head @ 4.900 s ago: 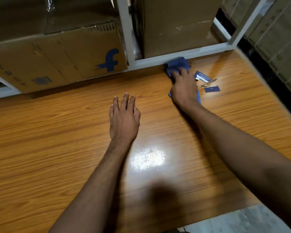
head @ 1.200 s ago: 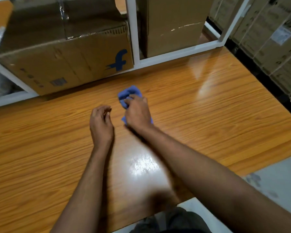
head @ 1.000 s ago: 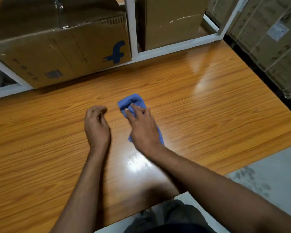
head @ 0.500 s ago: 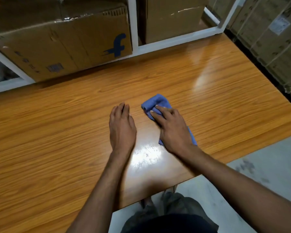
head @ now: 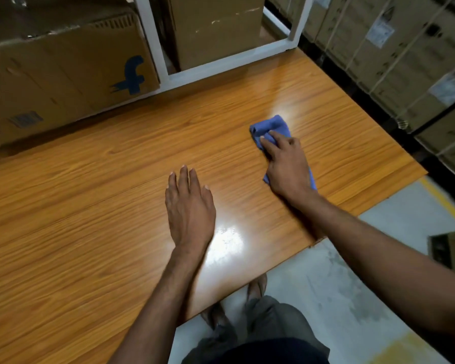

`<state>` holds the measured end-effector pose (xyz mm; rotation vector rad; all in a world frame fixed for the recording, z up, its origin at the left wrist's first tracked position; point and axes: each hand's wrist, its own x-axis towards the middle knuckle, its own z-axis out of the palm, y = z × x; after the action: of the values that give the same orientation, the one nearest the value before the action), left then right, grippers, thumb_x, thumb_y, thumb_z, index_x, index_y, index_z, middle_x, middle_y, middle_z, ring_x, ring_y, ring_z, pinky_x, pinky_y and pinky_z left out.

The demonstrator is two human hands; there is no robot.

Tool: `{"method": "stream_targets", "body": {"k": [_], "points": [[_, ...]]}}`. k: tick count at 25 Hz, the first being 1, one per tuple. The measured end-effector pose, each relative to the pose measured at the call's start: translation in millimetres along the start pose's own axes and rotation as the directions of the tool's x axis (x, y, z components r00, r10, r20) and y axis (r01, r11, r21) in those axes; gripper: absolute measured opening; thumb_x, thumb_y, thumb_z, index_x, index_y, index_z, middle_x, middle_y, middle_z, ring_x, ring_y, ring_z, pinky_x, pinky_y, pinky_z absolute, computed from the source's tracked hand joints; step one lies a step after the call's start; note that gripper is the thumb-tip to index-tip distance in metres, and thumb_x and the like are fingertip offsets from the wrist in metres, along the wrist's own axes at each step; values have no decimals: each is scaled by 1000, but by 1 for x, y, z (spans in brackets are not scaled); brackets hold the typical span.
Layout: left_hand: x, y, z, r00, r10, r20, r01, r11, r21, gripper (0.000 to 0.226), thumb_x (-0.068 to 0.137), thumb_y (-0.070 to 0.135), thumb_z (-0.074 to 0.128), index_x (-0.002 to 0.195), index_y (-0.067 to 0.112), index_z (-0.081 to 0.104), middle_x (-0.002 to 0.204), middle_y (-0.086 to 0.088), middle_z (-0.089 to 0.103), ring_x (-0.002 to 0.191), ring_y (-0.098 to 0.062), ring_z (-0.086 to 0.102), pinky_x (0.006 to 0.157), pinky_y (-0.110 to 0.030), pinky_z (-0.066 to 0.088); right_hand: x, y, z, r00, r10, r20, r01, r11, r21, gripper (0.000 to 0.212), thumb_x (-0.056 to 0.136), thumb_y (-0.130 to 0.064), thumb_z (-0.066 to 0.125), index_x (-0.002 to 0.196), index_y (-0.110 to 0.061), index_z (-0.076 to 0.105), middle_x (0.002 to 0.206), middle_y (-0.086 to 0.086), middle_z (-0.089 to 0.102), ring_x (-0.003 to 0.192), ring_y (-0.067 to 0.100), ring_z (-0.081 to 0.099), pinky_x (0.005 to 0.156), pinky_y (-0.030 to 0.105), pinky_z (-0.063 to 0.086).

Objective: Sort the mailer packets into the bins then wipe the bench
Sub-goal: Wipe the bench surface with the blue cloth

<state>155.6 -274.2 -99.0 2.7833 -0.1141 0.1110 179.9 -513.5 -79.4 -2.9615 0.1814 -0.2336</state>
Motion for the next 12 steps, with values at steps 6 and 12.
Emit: {"method": "stream_targets", "body": {"k": [6,12], "points": [[-1,10,3,1000,13,20,-15,996,84,52,110,29,33,157,8,36,167,-11,29,156,-33,20,126,-47,17,-2,-4,0,998,-60,19,58,997,55,62,73,-21,50,133,-18,64,145,8,54,111,34,51,92,38,42],[-4,75,26,1000,0,1,0,999,50,49,108,26,39,153,10,44,163,-10,38,153,-34,27,124,-47,23,-12,64,-14,990,-133,53,130,990,53,76,67,-25,56,142,-14,57,152,9,49,118,36,48,96,43,45]]}}
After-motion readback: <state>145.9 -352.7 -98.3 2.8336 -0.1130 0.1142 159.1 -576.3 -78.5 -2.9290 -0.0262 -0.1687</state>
